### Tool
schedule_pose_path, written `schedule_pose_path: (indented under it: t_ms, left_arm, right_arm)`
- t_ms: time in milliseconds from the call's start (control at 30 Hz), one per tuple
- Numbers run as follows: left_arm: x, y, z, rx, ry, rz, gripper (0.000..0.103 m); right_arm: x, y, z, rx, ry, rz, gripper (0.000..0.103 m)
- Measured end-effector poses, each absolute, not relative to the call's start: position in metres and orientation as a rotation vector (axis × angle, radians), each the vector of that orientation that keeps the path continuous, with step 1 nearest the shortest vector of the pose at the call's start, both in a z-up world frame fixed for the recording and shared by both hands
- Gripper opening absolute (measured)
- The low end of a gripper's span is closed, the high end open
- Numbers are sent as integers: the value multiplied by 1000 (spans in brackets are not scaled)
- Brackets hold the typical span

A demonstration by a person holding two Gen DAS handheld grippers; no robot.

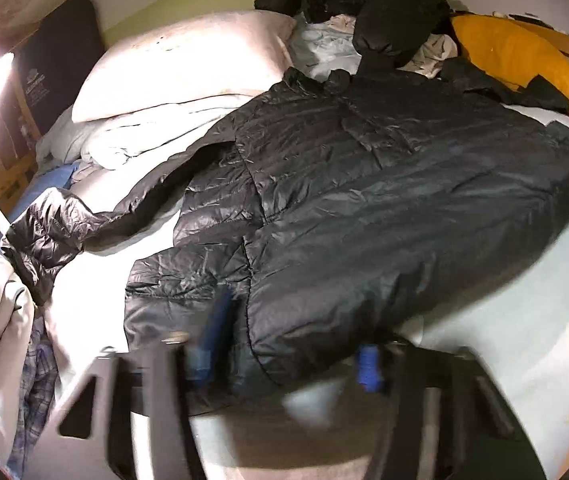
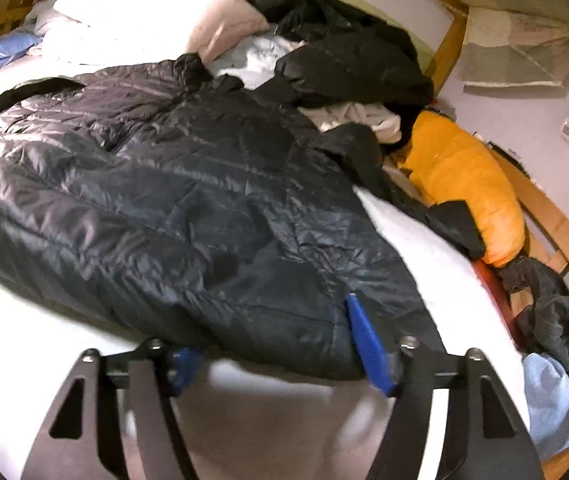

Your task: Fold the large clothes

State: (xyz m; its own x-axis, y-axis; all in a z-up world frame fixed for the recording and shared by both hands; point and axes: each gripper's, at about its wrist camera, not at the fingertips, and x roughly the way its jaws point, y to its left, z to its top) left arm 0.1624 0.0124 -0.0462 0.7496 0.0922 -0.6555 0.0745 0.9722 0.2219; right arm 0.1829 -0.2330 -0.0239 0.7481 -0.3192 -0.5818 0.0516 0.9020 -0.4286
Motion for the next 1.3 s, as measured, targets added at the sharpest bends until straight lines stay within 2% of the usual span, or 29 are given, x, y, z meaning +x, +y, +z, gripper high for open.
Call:
schedule_pose_path:
  t_ms: [33,67,167,300,467,633,1000,1133,1233,1300]
  left_arm:
    - [161,12,-46,234,721,8,28]
    - [159,11,-44,222,713,2,25]
    - [151,7,-33,225,665,27,22]
    - [145,16,-21,170,663,36,22]
    - [116,16,-4,207,567,72,21]
    - [86,23,4,152,601,32,20]
    - [30,23,-20,172,695,-28,20]
    - [29,23,-25,199,719,-20,22]
    - [30,22,-26,226,729,-9,30]
    - [27,21,-23,239,716,-10,31]
  right_arm:
    - [184,-234,-25,-401,707,-216,31]
    - [184,-235,-24,-387,704,-222,20]
    - [180,-232,-16,-364,672,-223,14]
    - [171,-231,-4,-328,646,-210,13]
    - [144,-225,14,-281,636,-183,13]
    - [110,-222,22,-288,614,-151,13]
    - [38,-226,0,-180,683,-79,15]
    - [38,-226,-5,-173,704,-82,18]
    - [42,-234,1,-133,699,-96,25]
    - [42,-237,3,-114,704,-91,27]
